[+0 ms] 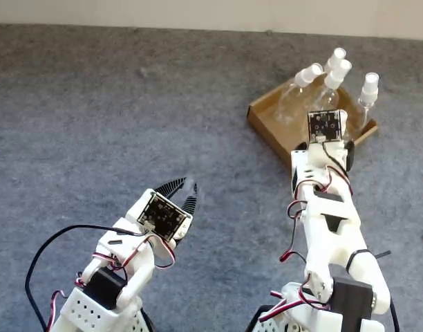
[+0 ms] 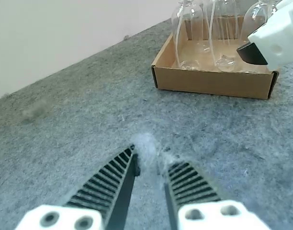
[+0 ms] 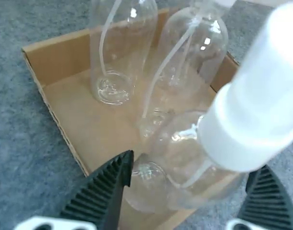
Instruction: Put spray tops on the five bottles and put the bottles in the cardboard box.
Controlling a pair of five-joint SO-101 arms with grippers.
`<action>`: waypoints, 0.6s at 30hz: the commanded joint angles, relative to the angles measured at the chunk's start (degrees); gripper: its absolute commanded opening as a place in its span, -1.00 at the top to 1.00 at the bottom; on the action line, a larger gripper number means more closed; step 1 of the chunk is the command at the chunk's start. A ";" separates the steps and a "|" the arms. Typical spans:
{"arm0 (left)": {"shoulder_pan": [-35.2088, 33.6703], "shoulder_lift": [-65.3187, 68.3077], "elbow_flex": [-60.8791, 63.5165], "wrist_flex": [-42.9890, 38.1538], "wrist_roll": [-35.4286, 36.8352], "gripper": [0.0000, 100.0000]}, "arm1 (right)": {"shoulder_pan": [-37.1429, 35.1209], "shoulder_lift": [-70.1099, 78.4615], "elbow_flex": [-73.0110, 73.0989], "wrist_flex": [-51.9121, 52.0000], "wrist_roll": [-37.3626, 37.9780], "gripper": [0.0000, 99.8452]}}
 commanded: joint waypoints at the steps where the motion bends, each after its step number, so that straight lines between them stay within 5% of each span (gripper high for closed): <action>1: -0.57 -0.13 1.19 0.26 -0.62 0.99 | -0.22 -0.92 -0.75 -0.13 0.62 0.34; 18: -0.57 -0.13 1.19 0.26 -0.62 0.99 | -0.31 -1.01 -3.91 4.79 2.11 0.33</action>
